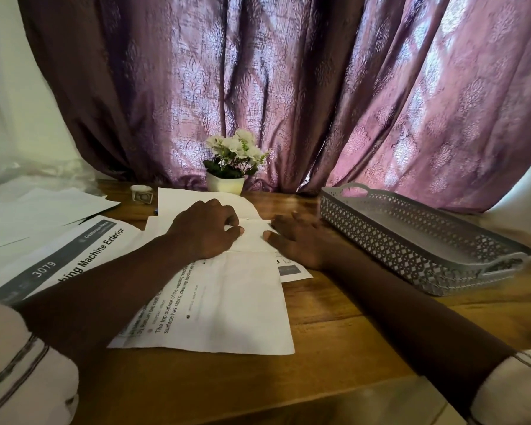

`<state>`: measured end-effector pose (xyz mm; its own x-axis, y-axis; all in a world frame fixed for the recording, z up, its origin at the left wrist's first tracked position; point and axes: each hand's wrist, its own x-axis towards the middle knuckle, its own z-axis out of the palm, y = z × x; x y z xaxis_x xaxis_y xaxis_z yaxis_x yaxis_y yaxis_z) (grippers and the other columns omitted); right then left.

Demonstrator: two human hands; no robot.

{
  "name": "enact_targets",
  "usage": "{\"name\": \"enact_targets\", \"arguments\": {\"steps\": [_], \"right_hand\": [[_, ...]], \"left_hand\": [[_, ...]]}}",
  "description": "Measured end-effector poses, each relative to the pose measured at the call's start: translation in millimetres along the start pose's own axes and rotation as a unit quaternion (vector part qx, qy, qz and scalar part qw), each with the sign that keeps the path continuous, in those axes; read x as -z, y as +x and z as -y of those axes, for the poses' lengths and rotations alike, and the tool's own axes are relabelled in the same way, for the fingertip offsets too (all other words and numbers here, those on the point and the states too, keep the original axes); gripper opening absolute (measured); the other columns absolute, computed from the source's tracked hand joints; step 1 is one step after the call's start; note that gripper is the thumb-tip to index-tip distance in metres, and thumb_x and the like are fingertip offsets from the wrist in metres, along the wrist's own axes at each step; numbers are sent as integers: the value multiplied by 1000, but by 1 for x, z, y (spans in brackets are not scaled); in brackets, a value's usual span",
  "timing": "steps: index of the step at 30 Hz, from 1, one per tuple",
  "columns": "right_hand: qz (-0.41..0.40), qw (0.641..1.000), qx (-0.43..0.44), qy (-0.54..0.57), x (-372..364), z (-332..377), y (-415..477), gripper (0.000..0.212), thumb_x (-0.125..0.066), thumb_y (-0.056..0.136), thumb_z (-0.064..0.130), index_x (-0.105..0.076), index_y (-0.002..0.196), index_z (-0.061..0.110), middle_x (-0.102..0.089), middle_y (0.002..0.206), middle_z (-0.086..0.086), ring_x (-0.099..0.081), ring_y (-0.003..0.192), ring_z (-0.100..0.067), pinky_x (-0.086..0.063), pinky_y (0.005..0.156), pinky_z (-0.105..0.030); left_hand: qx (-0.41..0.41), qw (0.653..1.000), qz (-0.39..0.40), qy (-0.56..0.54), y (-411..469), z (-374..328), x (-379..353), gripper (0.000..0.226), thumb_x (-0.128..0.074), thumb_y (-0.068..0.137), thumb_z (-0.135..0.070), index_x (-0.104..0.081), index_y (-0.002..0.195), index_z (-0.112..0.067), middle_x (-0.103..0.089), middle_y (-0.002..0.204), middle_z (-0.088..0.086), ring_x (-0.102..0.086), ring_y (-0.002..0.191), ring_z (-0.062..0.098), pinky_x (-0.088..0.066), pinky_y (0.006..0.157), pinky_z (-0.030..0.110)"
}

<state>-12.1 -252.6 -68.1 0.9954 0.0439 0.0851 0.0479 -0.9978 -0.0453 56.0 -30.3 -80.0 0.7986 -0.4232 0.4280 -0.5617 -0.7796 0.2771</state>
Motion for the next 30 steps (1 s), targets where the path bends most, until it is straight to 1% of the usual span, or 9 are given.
{"name": "enact_targets", "arguments": {"steps": [3,5,9,12,15,21,25,28,30], "right_hand": [[34,999,17,-15,-5,-4,3,76,-16,94,81,-15,161,45,-4,173,9,10,158,-24,5,124,-60],[-12,998,43,40,-6,-6,1,76,-21,93,82,-20,160,46,-16,171,6,-3,159,-23,-4,124,-60],[-166,975,8,149,-10,-13,7,72,-37,100,65,-31,160,26,-38,163,-6,-32,151,-29,-27,121,-54],[-151,974,-38,164,-12,-18,13,73,-38,99,63,-30,160,22,-45,158,-12,-38,147,-33,-32,119,-54],[-130,976,-36,172,-11,-18,14,66,-45,104,48,-27,160,19,-51,152,-15,-41,145,-34,-33,119,-49],[-164,929,-44,329,-5,-20,11,64,-65,99,35,-37,155,19,-66,131,-8,-62,114,-19,-49,94,-31],[-177,899,-40,399,0,-22,5,68,-80,88,20,-49,148,10,-65,121,-4,-65,106,-15,-55,79,-16],[-141,805,-56,573,2,-17,-2,37,-76,89,3,-68,125,3,-74,112,-18,-76,95,-27,-63,83,-39],[-156,783,-59,600,3,-14,-5,24,-74,89,2,-72,113,2,-76,109,-19,-76,98,-35,-60,89,-56]], "left_hand": [[3,1000,6,3,1,0,0,26,-61,93,-56,-69,105,-34,-61,114,-3,-57,112,24,-51,93,42],[5,1000,8,2,1,0,0,25,-61,93,-56,-68,104,-35,-61,113,-3,-57,112,24,-51,93,43],[-4,1000,3,29,0,-1,0,34,-54,95,-59,-65,114,-33,-61,121,-3,-53,122,25,-42,102,47],[10,998,20,51,0,-2,0,56,-45,93,-72,-55,133,-34,-58,136,-3,-49,132,25,-33,109,51],[23,999,32,33,2,-1,0,70,-52,84,-80,-51,138,-35,-55,138,0,-46,135,26,-32,112,51],[7,998,43,-41,3,6,2,93,-54,61,-91,-45,141,-44,-50,139,-2,-49,133,23,-36,112,53],[-28,998,33,-47,2,7,5,83,-63,67,-85,-47,139,-47,-54,133,-12,-44,133,19,-31,111,49],[-87,996,2,6,0,5,8,76,-57,75,-84,-45,140,-46,-49,143,-11,-38,140,20,-22,116,52],[-133,989,-44,52,-2,-1,12,71,-50,80,-81,-47,140,-42,-47,144,-8,-38,140,22,-21,118,53]]}}
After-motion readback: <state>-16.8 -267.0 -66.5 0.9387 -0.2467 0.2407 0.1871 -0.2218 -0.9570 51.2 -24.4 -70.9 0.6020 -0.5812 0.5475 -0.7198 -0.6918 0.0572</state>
